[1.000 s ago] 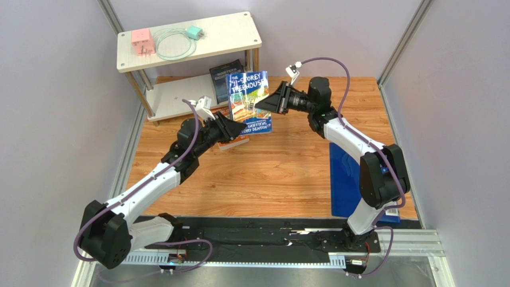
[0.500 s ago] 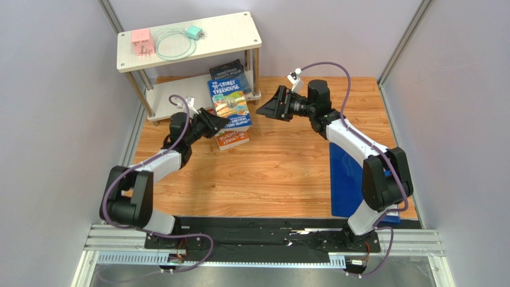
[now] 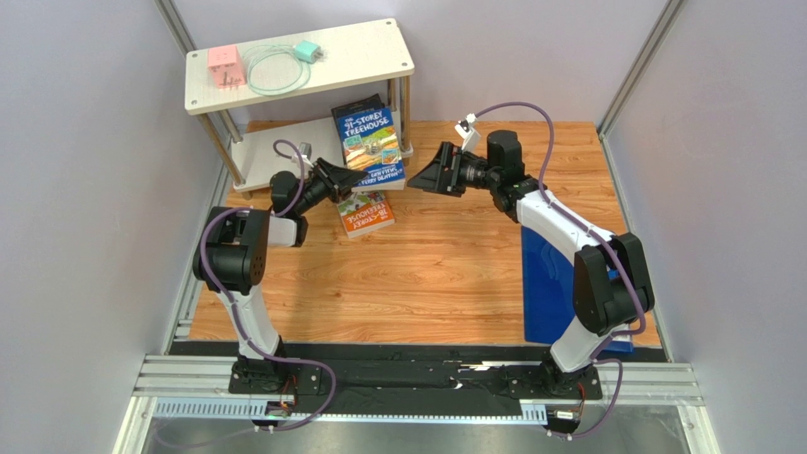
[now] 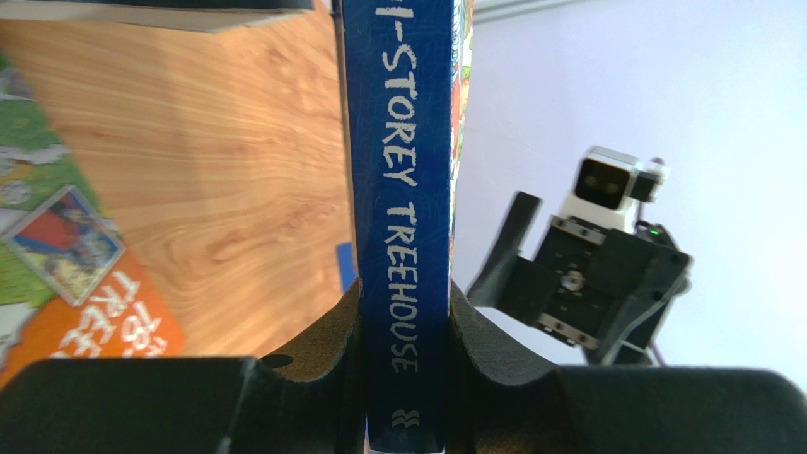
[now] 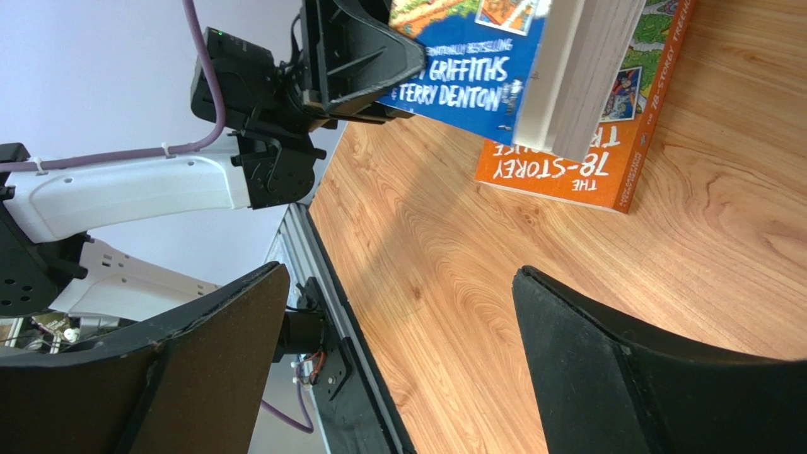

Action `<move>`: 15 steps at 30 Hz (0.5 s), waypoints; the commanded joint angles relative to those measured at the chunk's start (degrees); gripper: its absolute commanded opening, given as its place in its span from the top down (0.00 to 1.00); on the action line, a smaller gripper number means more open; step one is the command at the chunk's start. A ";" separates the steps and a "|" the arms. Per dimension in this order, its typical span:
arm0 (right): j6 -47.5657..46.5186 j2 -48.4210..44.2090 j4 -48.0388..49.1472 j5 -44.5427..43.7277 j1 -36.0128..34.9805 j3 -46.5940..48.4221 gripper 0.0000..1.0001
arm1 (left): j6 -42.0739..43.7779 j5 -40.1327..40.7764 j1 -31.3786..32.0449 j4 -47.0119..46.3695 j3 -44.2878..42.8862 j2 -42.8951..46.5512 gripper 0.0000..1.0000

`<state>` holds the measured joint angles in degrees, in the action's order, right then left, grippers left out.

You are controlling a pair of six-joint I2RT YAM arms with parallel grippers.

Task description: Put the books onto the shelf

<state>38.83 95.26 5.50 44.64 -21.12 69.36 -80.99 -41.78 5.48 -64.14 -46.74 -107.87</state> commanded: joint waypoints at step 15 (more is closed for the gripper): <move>-2.18 3.00 0.13 1.41 0.91 -0.81 0.07 | -9.62 -2.69 -3.89 -12.43 -22.58 -10.77 1.00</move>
<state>38.04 97.56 4.78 45.12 -20.49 69.19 -89.10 -44.51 2.46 -68.95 -62.04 -117.45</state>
